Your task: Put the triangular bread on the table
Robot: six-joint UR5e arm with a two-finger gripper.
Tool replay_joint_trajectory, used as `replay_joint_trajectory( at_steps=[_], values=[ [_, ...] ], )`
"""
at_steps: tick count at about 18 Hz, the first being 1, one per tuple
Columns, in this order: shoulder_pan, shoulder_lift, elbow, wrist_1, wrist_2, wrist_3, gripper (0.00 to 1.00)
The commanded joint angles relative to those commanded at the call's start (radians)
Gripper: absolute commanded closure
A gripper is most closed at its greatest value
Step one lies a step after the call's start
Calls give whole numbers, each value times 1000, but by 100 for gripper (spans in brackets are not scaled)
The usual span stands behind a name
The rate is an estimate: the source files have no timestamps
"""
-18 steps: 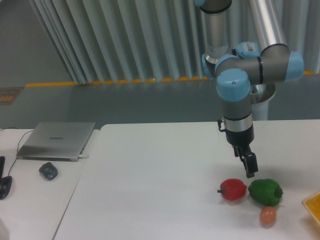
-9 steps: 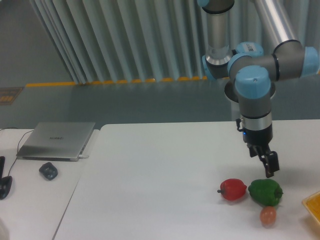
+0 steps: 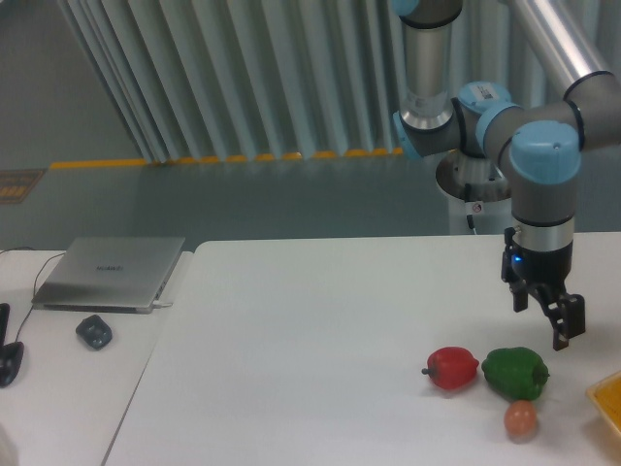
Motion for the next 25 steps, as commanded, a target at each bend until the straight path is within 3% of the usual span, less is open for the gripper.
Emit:
replay_joint_trajectory(
  at_steps=[5, 7, 15, 25],
  values=[
    [46, -37, 47, 20, 0, 2, 0],
    [51, -64, 75, 73, 21, 2, 0],
    [77, -107, 86, 141, 104, 27, 0],
    [140, -120, 83, 141, 138, -73, 0]
  ],
)
